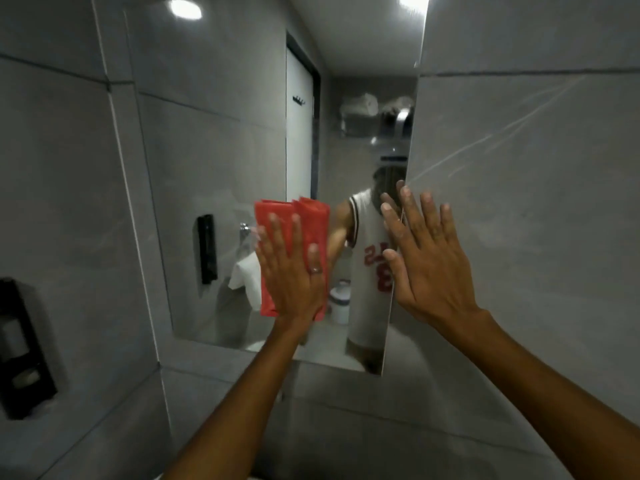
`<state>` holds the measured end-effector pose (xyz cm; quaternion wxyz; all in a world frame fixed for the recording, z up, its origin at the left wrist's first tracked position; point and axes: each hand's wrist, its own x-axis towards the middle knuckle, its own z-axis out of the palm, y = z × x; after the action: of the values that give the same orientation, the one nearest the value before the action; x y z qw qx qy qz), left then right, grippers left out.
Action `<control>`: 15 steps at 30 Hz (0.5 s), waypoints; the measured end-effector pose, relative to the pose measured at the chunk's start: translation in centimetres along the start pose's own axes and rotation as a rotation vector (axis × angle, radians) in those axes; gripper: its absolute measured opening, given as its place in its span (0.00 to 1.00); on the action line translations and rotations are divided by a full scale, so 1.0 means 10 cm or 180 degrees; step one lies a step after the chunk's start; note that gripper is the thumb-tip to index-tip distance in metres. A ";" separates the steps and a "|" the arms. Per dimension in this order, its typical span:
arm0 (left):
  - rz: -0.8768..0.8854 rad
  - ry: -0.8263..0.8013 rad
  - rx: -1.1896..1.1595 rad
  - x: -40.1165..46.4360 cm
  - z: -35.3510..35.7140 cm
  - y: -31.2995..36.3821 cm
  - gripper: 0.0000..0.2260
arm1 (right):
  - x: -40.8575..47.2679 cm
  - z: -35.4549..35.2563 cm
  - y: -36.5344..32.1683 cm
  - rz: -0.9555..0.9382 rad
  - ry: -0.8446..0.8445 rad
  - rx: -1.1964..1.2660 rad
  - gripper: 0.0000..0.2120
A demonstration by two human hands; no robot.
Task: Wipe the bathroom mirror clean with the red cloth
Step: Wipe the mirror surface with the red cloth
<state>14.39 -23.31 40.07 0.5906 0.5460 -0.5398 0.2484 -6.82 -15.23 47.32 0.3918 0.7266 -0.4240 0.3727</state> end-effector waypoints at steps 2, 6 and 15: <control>-0.0668 0.0256 -0.0192 0.51 -0.12 0.21 0.28 | 0.11 0.00 0.03 0.0043 0.0108 0.0030 0.30; -0.0717 0.0235 -0.0192 1.31 -0.22 0.80 0.29 | 0.34 -0.05 0.20 0.0115 0.0370 0.0082 0.29; 0.0871 -0.0161 -0.0402 0.31 0.16 1.41 0.28 | 0.19 -0.14 0.71 0.0854 0.0817 0.0314 0.30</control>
<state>2.31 -21.74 47.92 0.5706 0.4351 -0.6385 0.2782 -12.90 -16.94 51.35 0.3533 0.6284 -0.4448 0.5315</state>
